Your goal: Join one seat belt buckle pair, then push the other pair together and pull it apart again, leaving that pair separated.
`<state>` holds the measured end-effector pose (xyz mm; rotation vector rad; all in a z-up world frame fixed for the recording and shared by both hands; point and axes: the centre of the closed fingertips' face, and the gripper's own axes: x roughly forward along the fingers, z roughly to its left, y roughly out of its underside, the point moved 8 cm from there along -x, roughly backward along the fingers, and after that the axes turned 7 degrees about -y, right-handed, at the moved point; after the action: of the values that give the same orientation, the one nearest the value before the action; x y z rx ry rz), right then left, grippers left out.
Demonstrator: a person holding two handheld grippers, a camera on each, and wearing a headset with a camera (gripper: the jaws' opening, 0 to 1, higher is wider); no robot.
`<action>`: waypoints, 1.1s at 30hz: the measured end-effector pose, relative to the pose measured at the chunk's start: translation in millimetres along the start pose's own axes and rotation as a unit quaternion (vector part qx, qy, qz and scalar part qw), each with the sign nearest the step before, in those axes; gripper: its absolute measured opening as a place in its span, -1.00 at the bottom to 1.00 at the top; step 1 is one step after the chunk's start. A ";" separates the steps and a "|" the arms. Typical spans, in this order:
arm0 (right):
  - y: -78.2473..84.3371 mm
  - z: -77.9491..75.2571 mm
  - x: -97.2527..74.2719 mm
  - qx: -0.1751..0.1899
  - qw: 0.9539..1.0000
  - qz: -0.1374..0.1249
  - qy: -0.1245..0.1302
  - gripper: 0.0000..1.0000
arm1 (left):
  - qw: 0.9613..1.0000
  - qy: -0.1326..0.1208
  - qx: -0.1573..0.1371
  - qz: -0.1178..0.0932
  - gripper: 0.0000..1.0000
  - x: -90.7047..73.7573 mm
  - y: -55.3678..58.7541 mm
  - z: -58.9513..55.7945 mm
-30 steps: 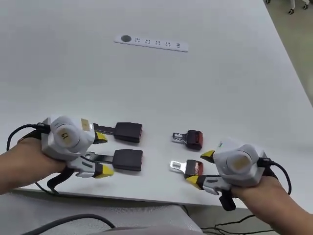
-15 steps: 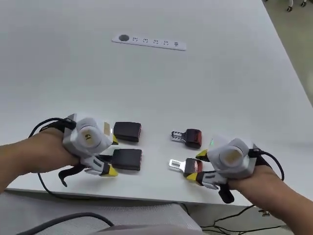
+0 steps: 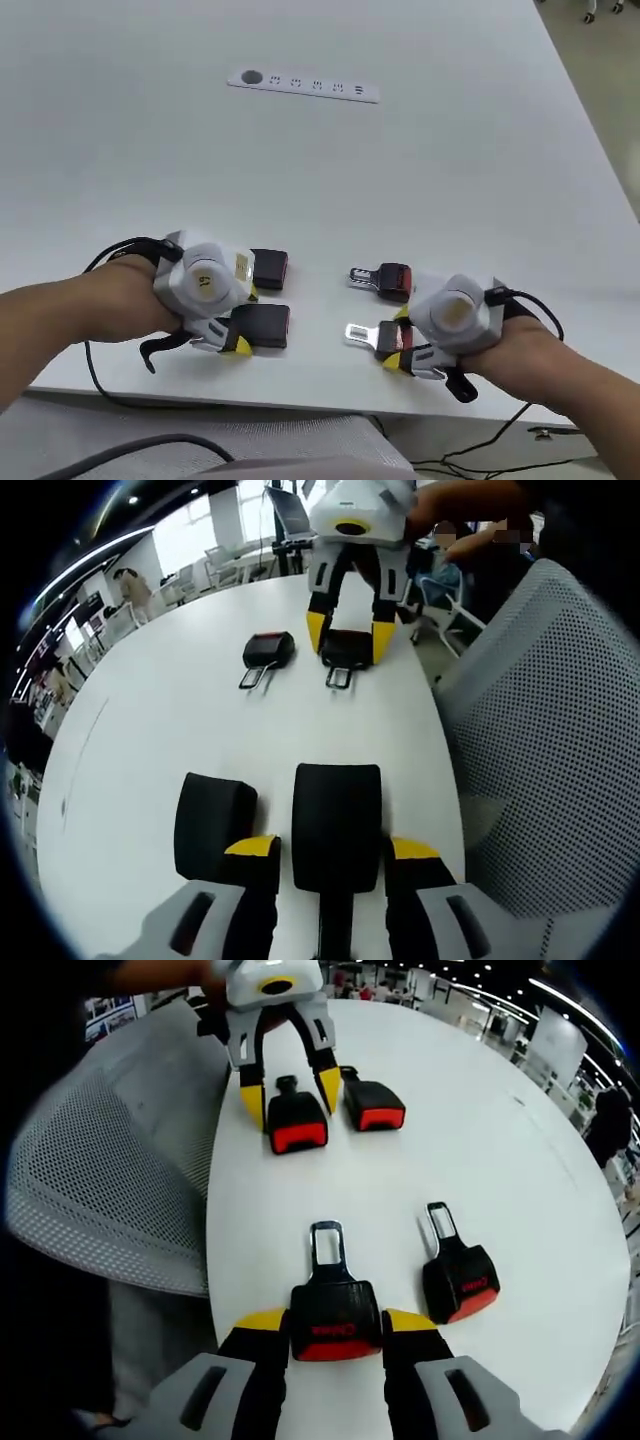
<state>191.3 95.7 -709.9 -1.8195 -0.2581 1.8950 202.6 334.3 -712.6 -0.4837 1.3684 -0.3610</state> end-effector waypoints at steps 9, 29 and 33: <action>5.9 -2.1 -0.3 -0.027 0.999 -0.028 -0.025 -0.32 | 1.000 0.015 -0.011 -0.005 -0.26 3.5 0.6 -0.3; 7.5 -7.6 3.7 -0.038 0.998 -0.031 -0.035 -0.33 | 1.000 0.019 -0.010 -0.013 -0.30 1.6 0.4 -2.4; 5.7 -7.2 4.7 -0.038 0.998 -0.027 -0.033 -0.33 | 1.000 0.018 -0.010 -0.012 -0.31 1.4 0.2 -2.8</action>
<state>197.2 91.5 -717.4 -1.7822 -0.4034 1.9340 200.0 333.4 -714.2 -0.5130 1.4037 -0.3768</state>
